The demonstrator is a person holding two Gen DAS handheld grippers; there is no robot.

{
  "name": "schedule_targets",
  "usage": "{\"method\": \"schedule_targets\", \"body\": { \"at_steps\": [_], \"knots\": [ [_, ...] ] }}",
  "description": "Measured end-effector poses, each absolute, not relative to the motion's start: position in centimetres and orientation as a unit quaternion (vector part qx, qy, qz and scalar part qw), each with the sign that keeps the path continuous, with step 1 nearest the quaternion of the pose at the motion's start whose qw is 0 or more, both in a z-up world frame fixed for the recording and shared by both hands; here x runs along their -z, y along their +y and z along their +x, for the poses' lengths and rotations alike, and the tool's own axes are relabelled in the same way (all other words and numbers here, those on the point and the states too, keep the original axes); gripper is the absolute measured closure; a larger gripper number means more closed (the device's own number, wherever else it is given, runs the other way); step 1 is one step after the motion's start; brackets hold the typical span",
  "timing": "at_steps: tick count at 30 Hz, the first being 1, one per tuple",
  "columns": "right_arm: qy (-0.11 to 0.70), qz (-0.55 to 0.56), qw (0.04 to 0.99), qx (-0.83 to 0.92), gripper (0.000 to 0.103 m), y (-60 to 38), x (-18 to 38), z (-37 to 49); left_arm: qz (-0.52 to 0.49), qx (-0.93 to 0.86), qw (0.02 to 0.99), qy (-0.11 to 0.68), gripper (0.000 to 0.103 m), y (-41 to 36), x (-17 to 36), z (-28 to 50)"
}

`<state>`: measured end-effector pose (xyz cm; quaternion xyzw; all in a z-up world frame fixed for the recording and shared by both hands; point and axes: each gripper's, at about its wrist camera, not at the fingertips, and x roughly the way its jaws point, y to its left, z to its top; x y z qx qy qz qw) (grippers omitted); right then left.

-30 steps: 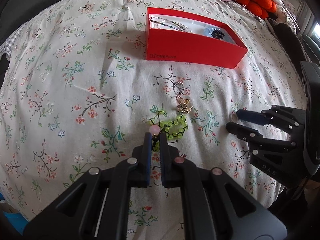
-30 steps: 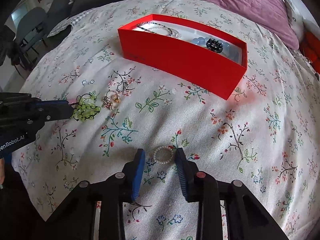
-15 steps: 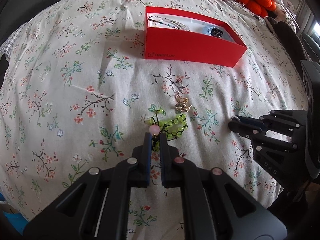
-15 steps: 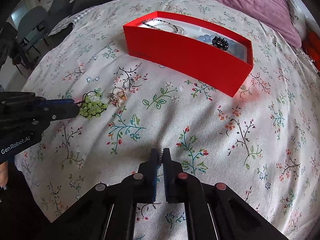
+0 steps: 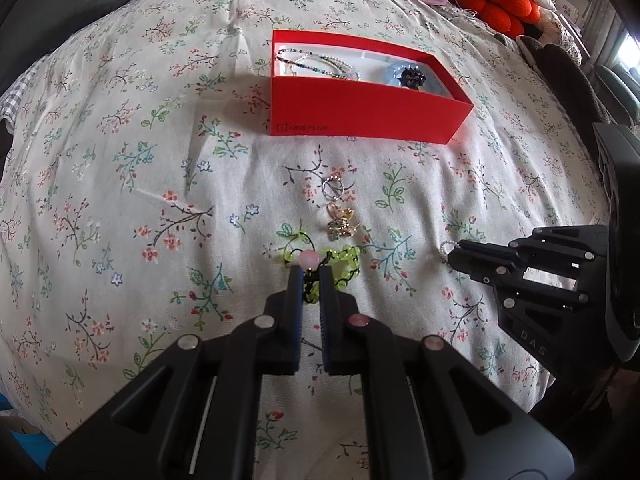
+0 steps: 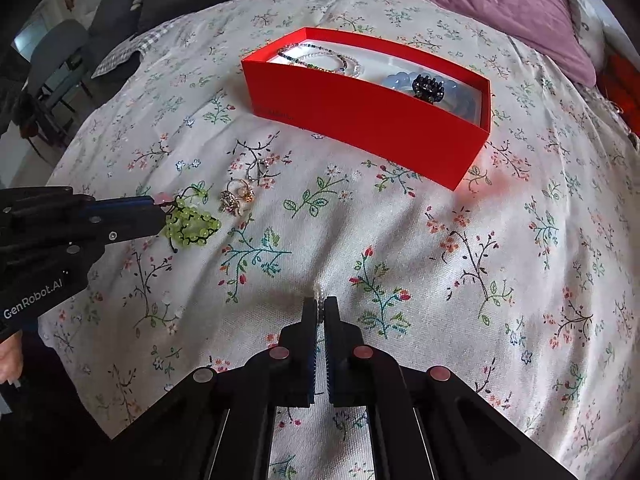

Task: Organize jewelry
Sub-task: 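Grasp the small pearl ring with the right gripper while the left holds the charm, then carry the green charm and pearl ring over the red box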

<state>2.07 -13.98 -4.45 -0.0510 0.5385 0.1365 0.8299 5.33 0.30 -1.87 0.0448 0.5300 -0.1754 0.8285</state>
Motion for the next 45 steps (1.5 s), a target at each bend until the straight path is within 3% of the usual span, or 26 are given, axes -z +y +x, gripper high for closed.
{"method": "schedule_targets", "body": {
  "at_steps": [27,32,35,37,42,45],
  "knots": [
    [0.513,0.021,0.846,-0.143,0.099,-16.3,-1.4,3.6,-0.012,0.200,0.851,0.485,0.095,-0.9,-3.9,6.9],
    [0.528,-0.002,0.835,-0.156,0.087,-16.4,0.6,3.3,0.007,0.207,0.843,0.497,0.095,-1.0,-2.8,5.9],
    [0.535,-0.019,0.829,-0.163,0.071,-16.3,1.9,2.9,0.019,0.206,0.836,0.507,0.095,-0.7,-1.7,5.3],
    [0.535,-0.026,0.827,-0.169,0.039,-16.0,2.5,2.6,0.025,0.206,0.831,0.516,0.095,-0.5,-1.0,5.0],
    [0.516,-0.061,0.830,-0.205,0.038,-14.6,3.8,1.7,0.041,0.210,0.820,0.530,0.095,-0.6,0.4,4.3],
    [0.515,-0.078,0.827,-0.213,0.045,-13.9,4.8,1.7,0.046,0.214,0.816,0.535,0.094,-0.8,0.8,4.0]
  ]
}}
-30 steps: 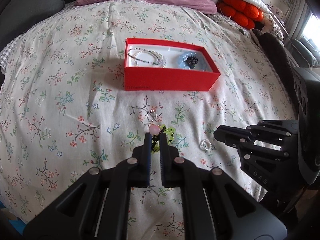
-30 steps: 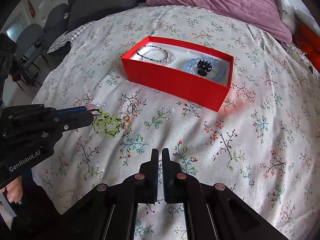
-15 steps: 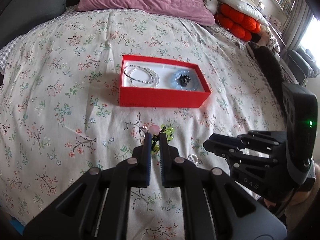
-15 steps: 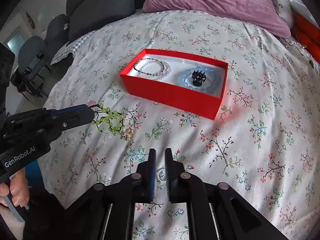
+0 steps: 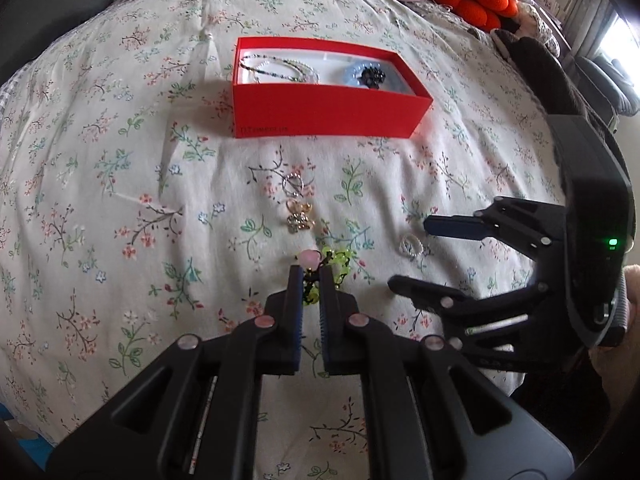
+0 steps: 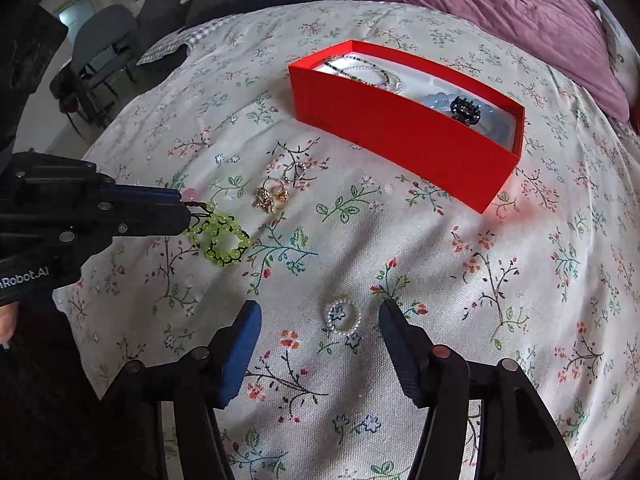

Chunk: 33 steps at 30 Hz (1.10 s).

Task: Organize jewelry
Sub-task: 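Carry the green charm and pearl ring over the red box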

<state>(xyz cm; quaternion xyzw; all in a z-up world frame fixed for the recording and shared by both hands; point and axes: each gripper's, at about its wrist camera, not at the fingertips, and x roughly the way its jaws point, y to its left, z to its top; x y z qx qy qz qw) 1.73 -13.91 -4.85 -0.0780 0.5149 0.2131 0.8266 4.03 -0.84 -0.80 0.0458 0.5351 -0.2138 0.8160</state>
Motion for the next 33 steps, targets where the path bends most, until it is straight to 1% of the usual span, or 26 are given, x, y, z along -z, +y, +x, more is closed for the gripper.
{"method": "schedule_targets", "body": {
  "at_steps": [1,5,7,11,13,16,19,21,33],
  "knots": [
    [0.520,-0.084,0.824,-0.206,0.050,-13.8,5.5,1.9,0.047,0.215,0.814,0.537,0.095,-0.9,1.0,4.0],
    [0.515,-0.087,0.829,-0.201,0.057,-14.0,5.9,2.0,0.054,0.219,0.808,0.544,0.095,-1.0,1.6,3.7],
    [0.513,-0.088,0.830,-0.200,0.066,-13.8,6.1,2.0,0.054,0.218,0.806,0.547,0.095,-0.9,1.8,3.7],
    [0.514,-0.090,0.828,-0.207,0.076,-13.5,6.1,1.7,0.050,0.216,0.806,0.549,0.094,-0.6,1.9,3.7],
    [0.515,-0.088,0.827,-0.208,0.086,-13.5,6.0,1.7,0.049,0.215,0.807,0.548,0.094,-0.5,1.8,3.6],
    [0.517,-0.088,0.825,-0.211,0.095,-13.5,6.0,1.7,0.049,0.214,0.807,0.548,0.094,-0.5,1.8,3.6],
    [0.517,-0.089,0.825,-0.212,0.099,-13.3,6.0,1.4,0.049,0.213,0.807,0.548,0.095,-0.6,1.8,3.6],
    [0.515,-0.089,0.826,-0.211,0.100,-13.4,5.8,1.1,0.049,0.214,0.808,0.547,0.095,-0.7,1.8,3.7],
    [0.500,-0.078,0.838,-0.201,0.100,-14.1,3.8,0.8,0.037,0.213,0.816,0.537,0.095,-0.2,0.6,4.1]
  ]
}}
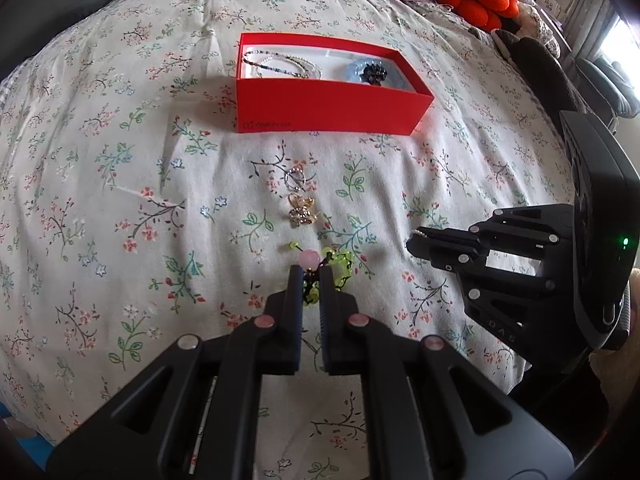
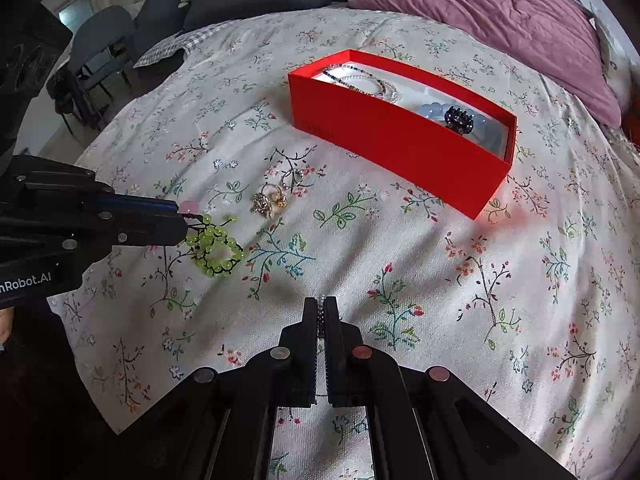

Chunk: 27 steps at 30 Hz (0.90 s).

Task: Organize jewelry
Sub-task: 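Carry the green charm and pearl ring over the red box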

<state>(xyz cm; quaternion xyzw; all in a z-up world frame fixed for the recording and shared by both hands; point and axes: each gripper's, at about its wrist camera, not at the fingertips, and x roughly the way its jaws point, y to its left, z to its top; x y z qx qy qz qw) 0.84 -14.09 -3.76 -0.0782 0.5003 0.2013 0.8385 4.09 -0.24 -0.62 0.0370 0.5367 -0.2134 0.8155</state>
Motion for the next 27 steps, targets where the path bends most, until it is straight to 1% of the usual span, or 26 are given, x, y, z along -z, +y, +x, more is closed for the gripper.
{"method": "schedule_targets", "body": {
  "at_steps": [13,27],
  "knots": [
    [0.487,-0.068,0.850,-0.188,0.100,-13.8,1.0,2.2,0.009,0.211,0.835,0.508,0.094,-0.5,-2.3,5.6],
    [0.457,-0.020,0.875,-0.155,0.100,-15.7,-3.3,6.1,-0.056,0.187,0.869,0.454,0.095,-1.3,-6.0,10.6]
  ]
}}
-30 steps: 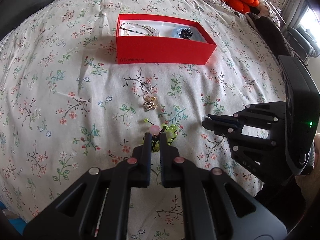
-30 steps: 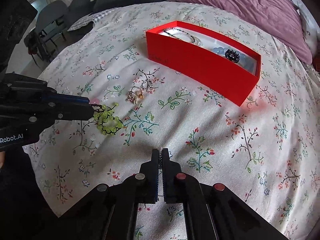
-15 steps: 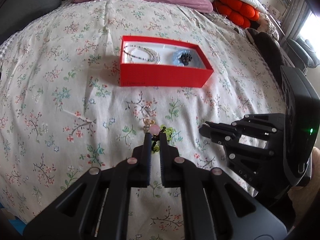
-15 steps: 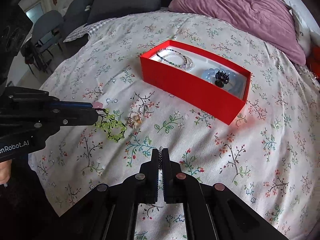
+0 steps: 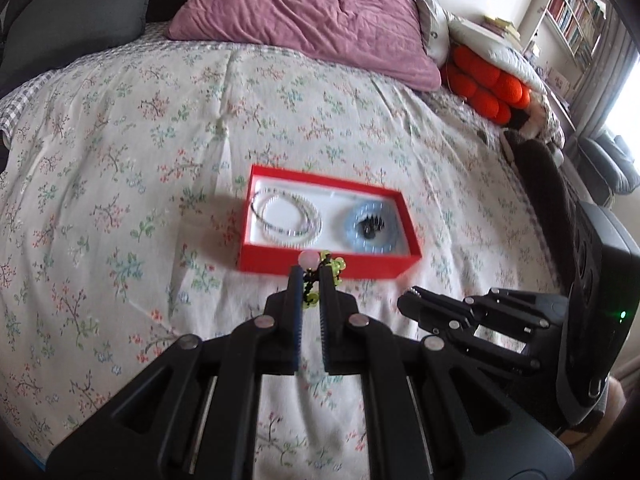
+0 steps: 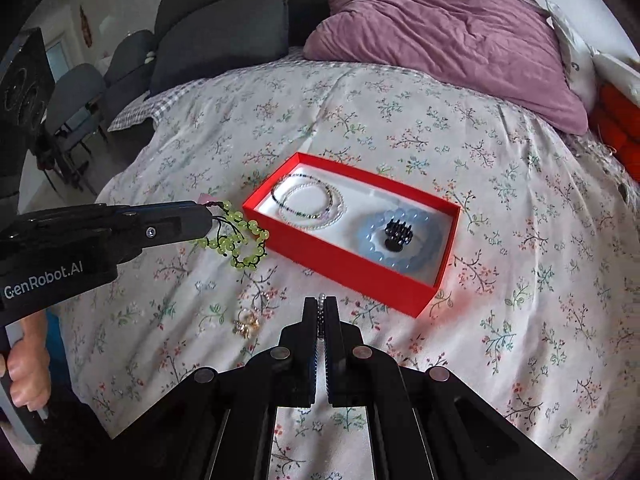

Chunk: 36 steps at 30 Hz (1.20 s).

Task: Organize jewelry
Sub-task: 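Carry the green charm and pearl ring over the red box, then open both grippers to drop the charm and pearl ring into the box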

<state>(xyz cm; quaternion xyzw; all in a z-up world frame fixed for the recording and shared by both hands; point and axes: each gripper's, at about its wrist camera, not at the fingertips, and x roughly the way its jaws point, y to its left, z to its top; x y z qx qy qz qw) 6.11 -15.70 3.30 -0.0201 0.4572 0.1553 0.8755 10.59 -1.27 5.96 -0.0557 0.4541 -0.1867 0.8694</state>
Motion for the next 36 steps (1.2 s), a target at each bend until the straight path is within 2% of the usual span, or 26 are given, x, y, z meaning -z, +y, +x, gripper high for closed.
{"method": "schedule_targets", "body": {
  "at_steps": [11,22,29,33,36],
  "knots": [
    [0.446,0.022,0.887,-0.120,0.100,-17.3,-3.6,10.8,-0.060,0.172,0.886,0.425,0.094,-3.3,-5.4,14.1],
    [0.460,0.057,0.878,-0.121,0.100,-17.9,-1.0,14.1,-0.064,0.128,0.886,0.441,0.094,-3.1,-2.9,16.7],
    [0.466,0.053,0.875,-0.119,0.100,-17.2,-0.1,15.1,-0.046,0.117,0.886,0.446,0.078,-2.6,-2.9,16.6],
    [0.468,0.051,0.875,-0.115,0.099,-17.0,-0.1,15.3,-0.045,0.114,0.887,0.445,0.077,-1.9,-3.1,16.4],
    [0.474,0.045,0.872,-0.113,0.094,-16.7,-0.2,15.2,-0.042,0.112,0.888,0.445,0.075,-1.6,-3.2,16.2]
  ]
}}
